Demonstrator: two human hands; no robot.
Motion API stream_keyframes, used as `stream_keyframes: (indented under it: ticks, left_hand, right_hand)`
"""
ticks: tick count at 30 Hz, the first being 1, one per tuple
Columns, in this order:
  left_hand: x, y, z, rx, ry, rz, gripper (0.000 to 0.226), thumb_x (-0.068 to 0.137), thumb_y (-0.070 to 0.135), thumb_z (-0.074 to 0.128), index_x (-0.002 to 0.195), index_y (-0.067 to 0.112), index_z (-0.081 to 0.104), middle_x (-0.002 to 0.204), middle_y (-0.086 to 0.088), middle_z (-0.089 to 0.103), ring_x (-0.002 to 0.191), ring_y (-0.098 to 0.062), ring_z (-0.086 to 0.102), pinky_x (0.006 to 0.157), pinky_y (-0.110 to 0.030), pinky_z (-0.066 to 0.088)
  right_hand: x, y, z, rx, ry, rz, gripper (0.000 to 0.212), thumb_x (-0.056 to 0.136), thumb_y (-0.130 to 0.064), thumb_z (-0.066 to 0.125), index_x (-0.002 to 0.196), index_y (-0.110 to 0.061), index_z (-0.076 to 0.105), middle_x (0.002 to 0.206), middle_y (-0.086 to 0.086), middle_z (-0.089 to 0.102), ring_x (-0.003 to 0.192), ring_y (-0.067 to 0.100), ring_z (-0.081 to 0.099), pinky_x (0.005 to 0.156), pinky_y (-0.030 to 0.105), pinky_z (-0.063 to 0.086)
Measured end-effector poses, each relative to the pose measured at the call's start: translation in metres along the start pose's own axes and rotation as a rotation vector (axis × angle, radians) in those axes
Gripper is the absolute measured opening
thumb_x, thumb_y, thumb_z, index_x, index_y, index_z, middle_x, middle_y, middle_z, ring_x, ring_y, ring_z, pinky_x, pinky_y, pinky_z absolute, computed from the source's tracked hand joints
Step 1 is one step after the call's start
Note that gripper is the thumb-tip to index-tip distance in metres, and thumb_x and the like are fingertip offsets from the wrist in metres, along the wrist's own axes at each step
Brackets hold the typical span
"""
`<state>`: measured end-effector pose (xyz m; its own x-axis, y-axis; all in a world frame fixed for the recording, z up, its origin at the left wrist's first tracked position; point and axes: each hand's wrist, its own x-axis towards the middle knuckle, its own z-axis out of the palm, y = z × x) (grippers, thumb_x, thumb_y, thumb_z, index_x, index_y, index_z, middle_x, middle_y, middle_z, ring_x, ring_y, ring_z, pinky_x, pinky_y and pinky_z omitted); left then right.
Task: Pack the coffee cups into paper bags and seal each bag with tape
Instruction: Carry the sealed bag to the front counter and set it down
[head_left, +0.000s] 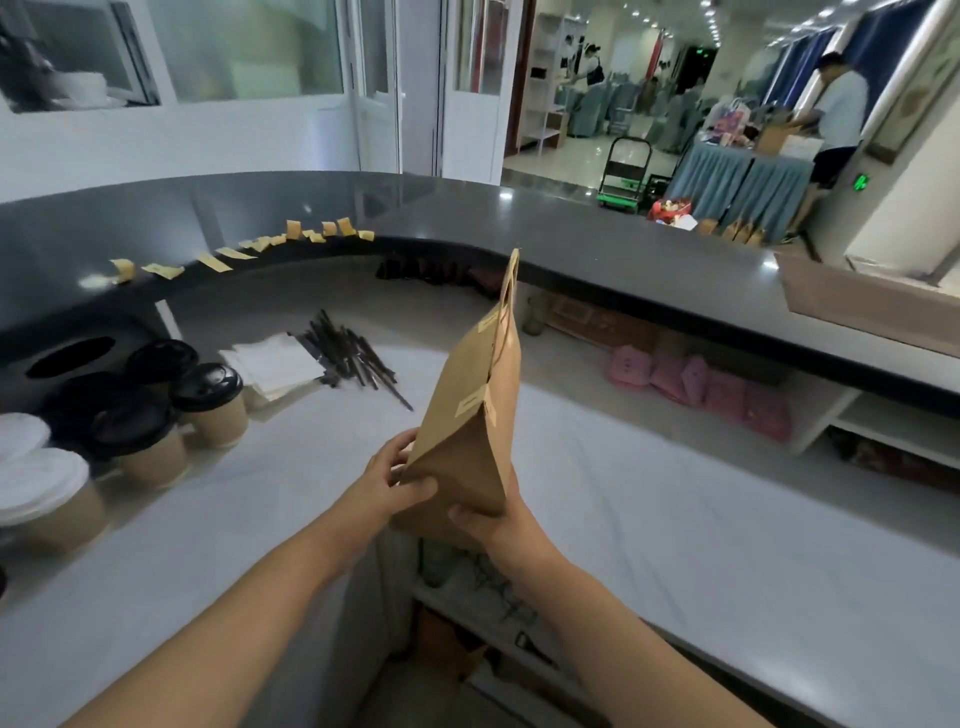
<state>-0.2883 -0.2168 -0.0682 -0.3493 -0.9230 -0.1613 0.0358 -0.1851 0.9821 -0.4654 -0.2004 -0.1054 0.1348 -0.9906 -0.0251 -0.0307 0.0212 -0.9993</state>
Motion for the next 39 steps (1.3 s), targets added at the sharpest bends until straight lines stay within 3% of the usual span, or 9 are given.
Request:
stream_keyframes:
  ticks: [3,9,13,15,18,23,28,35,39]
  left_hand:
    - [0.002,0.004,0.055,0.016,-0.022,0.028,0.066,0.061,0.04,0.075,0.119,0.046,0.043,0.122,0.01,0.05,0.112,-0.013,0.051,0.082,-0.024,0.047]
    - [0.007,0.002,0.175,0.039,-0.149,0.065,0.063,0.068,0.027,0.078,0.117,0.047,0.044,0.124,0.01,0.053,0.108,-0.008,0.054,0.069,-0.014,0.05]
    - [0.01,-0.001,0.256,0.058,-0.248,0.092,0.071,0.051,0.041,0.079,0.115,0.048,0.048,0.125,0.012,0.054,0.117,-0.013,0.051,0.084,-0.026,0.049]
    - [0.011,-0.002,0.293,0.047,-0.297,0.091,0.072,0.049,0.041,0.078,0.114,0.049,0.048,0.125,0.013,0.053,0.118,-0.012,0.05,0.085,-0.027,0.049]
    - [0.012,-0.001,0.348,0.079,-0.378,0.094,0.067,0.057,0.036,0.078,0.115,0.05,0.046,0.127,0.013,0.052,0.119,-0.012,0.049,0.085,-0.026,0.048]
    - [0.018,0.008,0.427,0.122,-0.497,0.107,0.064,0.063,0.031,0.075,0.116,0.05,0.045,0.128,0.012,0.051,0.12,-0.012,0.047,0.085,-0.026,0.048]
    - [0.039,0.022,0.49,0.174,-0.6,0.143,0.067,0.071,0.021,0.078,0.12,0.051,0.043,0.132,0.009,0.05,0.124,-0.015,0.045,0.098,-0.039,0.046]
    - [0.087,0.044,0.578,0.19,-0.719,0.22,0.069,0.079,0.005,0.072,0.127,0.04,0.038,0.132,0.005,0.049,0.125,-0.017,0.045,0.099,-0.041,0.047]
    - [0.122,0.058,0.623,0.202,-0.75,0.273,0.069,0.078,0.01,0.073,0.127,0.042,0.037,0.128,0.01,0.05,0.12,-0.011,0.047,0.094,-0.032,0.05]
  right_hand:
    - [-0.031,-0.006,-0.048,-0.026,0.074,-0.022,0.079,0.075,-0.016,0.07,0.142,-0.024,0.029,0.133,0.001,0.05,0.123,0.017,0.05,0.094,0.034,0.052]
    - [-0.106,-0.016,-0.148,-0.031,0.211,-0.028,0.083,0.069,-0.012,0.069,0.142,-0.017,0.029,0.132,0.011,0.048,0.119,0.023,0.051,0.087,0.03,0.053]
    - [-0.16,-0.019,-0.213,-0.055,0.335,-0.028,0.087,0.063,-0.018,0.072,0.14,-0.014,0.032,0.129,0.016,0.051,0.118,0.031,0.053,0.091,0.043,0.052]
    - [-0.185,-0.022,-0.242,-0.081,0.387,-0.021,0.083,0.065,-0.013,0.07,0.139,-0.013,0.033,0.129,0.016,0.051,0.117,0.029,0.053,0.087,0.036,0.053]
    - [-0.222,-0.028,-0.283,-0.084,0.458,-0.025,0.076,0.068,-0.005,0.063,0.138,-0.015,0.036,0.126,0.013,0.054,0.115,0.025,0.055,0.083,0.028,0.053]
    - [-0.271,-0.041,-0.344,-0.069,0.562,-0.027,0.075,0.07,-0.002,0.065,0.138,-0.019,0.038,0.126,0.012,0.055,0.115,0.026,0.056,0.089,0.041,0.054]
    - [-0.294,-0.058,-0.399,-0.088,0.664,-0.014,0.077,0.07,-0.004,0.069,0.138,-0.022,0.039,0.127,0.01,0.054,0.117,0.028,0.054,0.09,0.047,0.054]
    - [-0.304,-0.09,-0.483,-0.14,0.806,-0.048,0.075,0.079,0.008,0.069,0.139,-0.023,0.036,0.126,-0.001,0.05,0.111,0.013,0.052,0.069,0.013,0.052]
    - [-0.295,-0.104,-0.532,-0.178,0.855,-0.05,0.075,0.08,0.009,0.067,0.14,-0.022,0.036,0.129,0.002,0.048,0.115,0.017,0.051,0.067,0.012,0.051]
